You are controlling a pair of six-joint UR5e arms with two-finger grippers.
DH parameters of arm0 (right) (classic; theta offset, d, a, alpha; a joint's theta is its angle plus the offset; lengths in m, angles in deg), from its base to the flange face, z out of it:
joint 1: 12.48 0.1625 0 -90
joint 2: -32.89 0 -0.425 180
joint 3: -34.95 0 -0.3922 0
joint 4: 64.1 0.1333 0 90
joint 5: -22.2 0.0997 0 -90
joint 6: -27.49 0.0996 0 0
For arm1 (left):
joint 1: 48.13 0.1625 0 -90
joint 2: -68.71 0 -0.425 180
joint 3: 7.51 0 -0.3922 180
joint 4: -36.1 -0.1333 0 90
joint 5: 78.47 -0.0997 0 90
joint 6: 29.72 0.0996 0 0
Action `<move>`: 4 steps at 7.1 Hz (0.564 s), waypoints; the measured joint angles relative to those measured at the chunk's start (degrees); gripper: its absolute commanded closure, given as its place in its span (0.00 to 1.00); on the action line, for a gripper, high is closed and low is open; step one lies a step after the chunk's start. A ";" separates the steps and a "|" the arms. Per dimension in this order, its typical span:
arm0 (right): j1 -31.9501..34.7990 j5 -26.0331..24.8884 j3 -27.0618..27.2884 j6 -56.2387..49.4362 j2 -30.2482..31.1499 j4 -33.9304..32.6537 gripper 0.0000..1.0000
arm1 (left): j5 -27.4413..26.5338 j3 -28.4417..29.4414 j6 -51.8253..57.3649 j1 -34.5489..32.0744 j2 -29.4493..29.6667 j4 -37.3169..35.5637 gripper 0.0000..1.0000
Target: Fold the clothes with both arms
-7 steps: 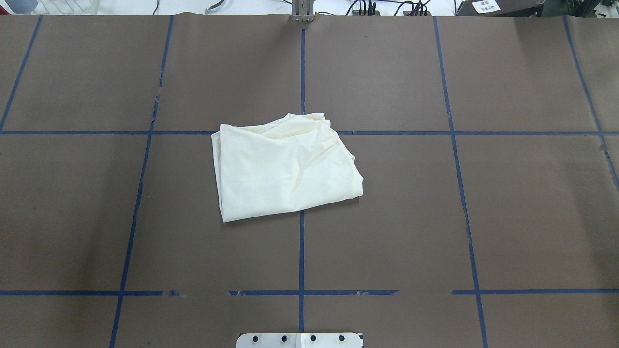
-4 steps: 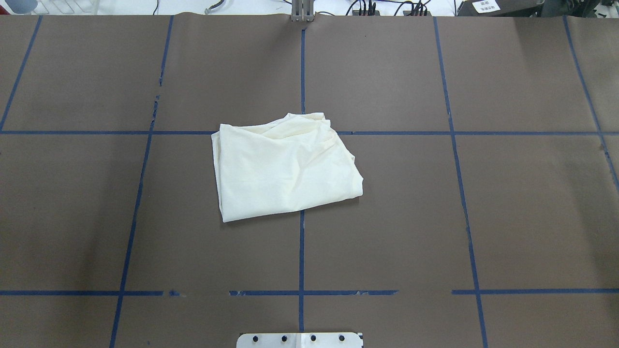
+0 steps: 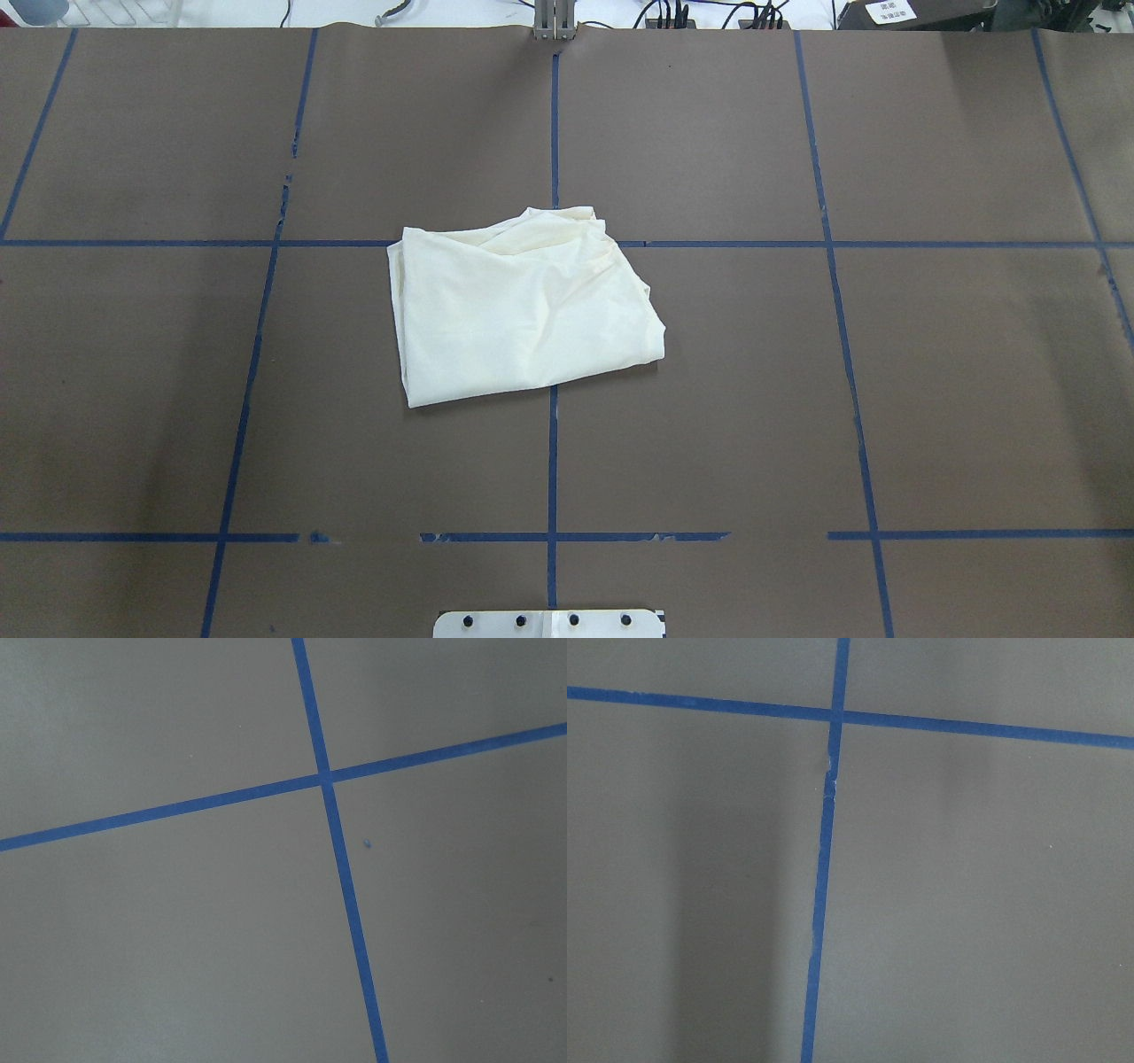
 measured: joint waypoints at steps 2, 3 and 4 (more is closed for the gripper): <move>0.00 0.00 0.05 -0.02 -0.04 0.00 0.00 | -0.04 0.00 0.00 0.00 -0.30 -0.03 0.00; 0.00 0.00 0.06 -0.04 -0.02 0.00 0.00 | -0.04 0.00 0.00 0.00 -0.32 -0.02 0.00; 0.00 0.00 0.06 -0.17 0.00 0.00 0.00 | -0.04 0.00 0.00 0.00 -0.35 -0.02 0.00</move>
